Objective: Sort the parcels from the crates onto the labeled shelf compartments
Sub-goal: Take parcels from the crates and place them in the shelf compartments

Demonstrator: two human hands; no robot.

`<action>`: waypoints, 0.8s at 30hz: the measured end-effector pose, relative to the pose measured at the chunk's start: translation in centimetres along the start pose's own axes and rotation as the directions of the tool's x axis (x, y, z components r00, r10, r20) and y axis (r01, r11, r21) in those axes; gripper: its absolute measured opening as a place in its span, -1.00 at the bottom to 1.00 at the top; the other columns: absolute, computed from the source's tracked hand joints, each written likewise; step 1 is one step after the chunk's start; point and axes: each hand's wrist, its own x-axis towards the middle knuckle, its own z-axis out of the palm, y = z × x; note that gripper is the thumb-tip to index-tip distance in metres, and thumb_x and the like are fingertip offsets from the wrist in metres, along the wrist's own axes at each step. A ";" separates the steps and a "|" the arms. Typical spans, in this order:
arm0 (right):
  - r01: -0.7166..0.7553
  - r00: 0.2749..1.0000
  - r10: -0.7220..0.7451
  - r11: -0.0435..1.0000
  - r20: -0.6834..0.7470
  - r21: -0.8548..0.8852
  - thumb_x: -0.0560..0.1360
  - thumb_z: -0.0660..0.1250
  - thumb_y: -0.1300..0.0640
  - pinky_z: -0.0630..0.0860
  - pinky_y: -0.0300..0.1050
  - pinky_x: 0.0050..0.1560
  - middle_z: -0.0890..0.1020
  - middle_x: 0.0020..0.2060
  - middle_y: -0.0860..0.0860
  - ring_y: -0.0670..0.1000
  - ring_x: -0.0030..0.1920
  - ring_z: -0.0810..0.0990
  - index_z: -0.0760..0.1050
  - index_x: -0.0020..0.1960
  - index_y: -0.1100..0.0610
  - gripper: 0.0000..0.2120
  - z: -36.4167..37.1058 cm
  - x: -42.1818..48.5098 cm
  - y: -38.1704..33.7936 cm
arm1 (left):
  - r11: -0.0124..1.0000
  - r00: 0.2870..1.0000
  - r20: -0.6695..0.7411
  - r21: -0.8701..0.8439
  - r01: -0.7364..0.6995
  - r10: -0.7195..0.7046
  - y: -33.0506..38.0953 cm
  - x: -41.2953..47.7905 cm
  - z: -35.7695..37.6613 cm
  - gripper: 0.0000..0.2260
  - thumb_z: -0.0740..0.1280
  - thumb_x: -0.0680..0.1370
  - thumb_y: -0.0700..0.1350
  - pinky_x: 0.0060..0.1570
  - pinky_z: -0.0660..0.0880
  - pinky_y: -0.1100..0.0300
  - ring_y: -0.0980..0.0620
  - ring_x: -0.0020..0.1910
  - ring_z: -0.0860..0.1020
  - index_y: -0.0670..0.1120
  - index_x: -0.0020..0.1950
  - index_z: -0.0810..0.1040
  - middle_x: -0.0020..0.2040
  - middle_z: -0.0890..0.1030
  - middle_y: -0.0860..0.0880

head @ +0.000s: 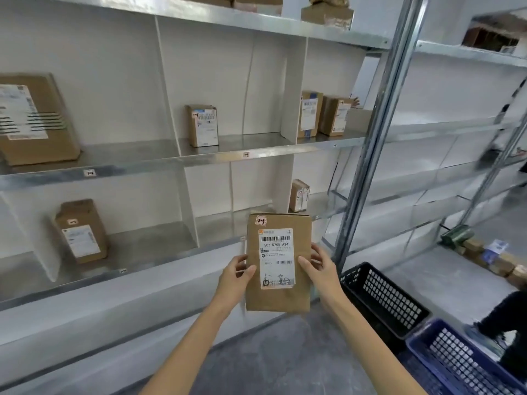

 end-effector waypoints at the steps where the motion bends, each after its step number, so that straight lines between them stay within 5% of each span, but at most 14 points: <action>1: 0.001 1.000 -0.001 1.000 0.006 -0.013 0.53 0.33 0.15 0.46 -0.36 -0.23 0.53 -0.02 -0.09 -0.19 -0.03 0.50 0.35 0.32 0.00 -0.62 -0.3 0.8 0.0 | 1.000 1.000 -0.018 -0.010 0.004 -0.004 0.2 0.4 0.5 -0.71 0.28 0.58 -0.10 0.20 0.48 0.03 -0.01 0.13 0.50 -0.05 0.30 0.41 0.15 0.53 -0.03; 9: -0.028 0.998 0.028 0.999 0.055 0.015 0.54 0.31 0.17 0.48 -0.31 -0.18 0.53 0.08 -0.02 -0.07 0.04 0.52 0.35 0.32 -0.01 -0.63 -0.9 7.9 1.8 | 0.999 0.991 -0.133 0.032 0.019 -0.015 0.9 5.8 3.0 -0.69 0.31 0.56 -0.15 0.12 0.44 0.17 0.05 0.13 0.50 -0.07 0.29 0.43 0.16 0.54 0.00; 16: -0.175 0.976 0.171 0.984 0.137 0.017 0.54 0.20 0.37 0.55 0.07 0.15 0.51 0.14 0.01 0.05 0.16 0.50 0.33 0.24 -0.01 -0.61 -0.1 17.6 3.9 | 0.992 0.979 -0.196 0.108 0.071 -0.049 -0.4 14.0 4.9 -0.64 0.32 0.55 -0.17 0.22 0.40 0.11 0.00 0.25 0.45 -0.09 0.34 0.42 0.25 0.49 -0.02; 21: -0.250 0.951 0.243 0.968 0.189 0.010 0.42 0.02 0.58 0.53 -0.04 -0.09 0.49 0.03 0.01 0.01 0.03 0.50 0.34 0.21 0.08 -0.46 1.3 24.6 3.5 | 0.976 0.968 -0.243 0.192 0.107 -0.058 -1.7 20.9 4.8 -0.68 0.34 0.51 -0.24 -0.01 0.43 0.24 0.03 0.01 0.53 -0.13 0.26 0.52 0.13 0.55 -0.10; 24: -0.250 0.942 0.245 0.968 0.228 -0.008 0.41 -0.02 0.56 0.52 0.03 -0.04 0.49 0.06 0.06 0.04 0.03 0.50 0.34 0.19 0.10 -0.49 2.4 28.6 4.0 | 0.977 0.963 -0.260 0.176 0.122 -0.073 -2.6 24.7 4.3 -0.67 0.32 0.50 -0.29 0.01 0.45 0.22 0.04 -0.03 0.53 -0.15 0.26 0.51 0.15 0.53 -0.13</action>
